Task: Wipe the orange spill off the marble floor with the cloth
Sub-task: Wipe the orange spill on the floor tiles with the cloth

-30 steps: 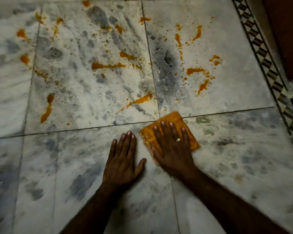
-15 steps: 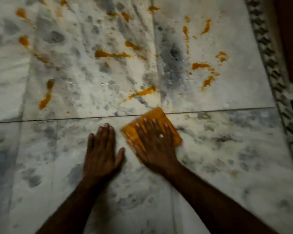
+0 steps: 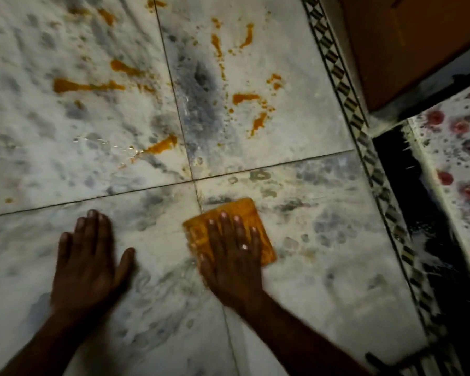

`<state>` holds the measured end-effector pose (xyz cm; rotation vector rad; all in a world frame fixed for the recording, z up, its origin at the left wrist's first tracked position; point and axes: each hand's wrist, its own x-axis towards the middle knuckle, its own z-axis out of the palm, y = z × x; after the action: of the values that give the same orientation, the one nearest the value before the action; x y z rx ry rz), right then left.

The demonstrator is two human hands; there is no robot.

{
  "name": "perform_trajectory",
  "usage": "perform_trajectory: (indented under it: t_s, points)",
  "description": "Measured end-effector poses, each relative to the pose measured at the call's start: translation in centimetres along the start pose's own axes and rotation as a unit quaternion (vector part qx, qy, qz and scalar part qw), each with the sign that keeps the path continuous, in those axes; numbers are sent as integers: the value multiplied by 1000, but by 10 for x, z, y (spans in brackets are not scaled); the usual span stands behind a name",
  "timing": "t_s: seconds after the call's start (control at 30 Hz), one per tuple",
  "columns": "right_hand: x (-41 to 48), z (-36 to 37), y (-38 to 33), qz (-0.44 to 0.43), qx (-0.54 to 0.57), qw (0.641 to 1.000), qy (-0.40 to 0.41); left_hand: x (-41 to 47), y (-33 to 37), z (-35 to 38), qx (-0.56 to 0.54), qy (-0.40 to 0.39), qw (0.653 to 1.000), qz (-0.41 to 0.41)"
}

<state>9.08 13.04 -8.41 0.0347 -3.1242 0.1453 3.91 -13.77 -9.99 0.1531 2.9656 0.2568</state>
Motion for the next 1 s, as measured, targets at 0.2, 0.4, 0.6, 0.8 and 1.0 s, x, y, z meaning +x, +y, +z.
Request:
perform_trajectory:
  t_s: [0.2, 0.4, 0.6, 0.8, 1.0]
  points:
    - [55, -1, 129, 224, -84, 970, 36, 1, -2, 1, 3, 15, 1000, 12]
    - [-13, 3, 62, 226, -74, 971, 0, 0, 4, 1, -7, 45, 999, 25]
    - [79, 12, -46, -150, -3, 989, 2, 2, -1, 2, -6, 64, 997, 39]
    - [188, 11, -12, -68, -44, 996, -45, 7, -22, -3, 4, 45, 999, 4]
    - [65, 8, -44, -43, -61, 997, 18, 0, -56, -9, -11, 46, 997, -57]
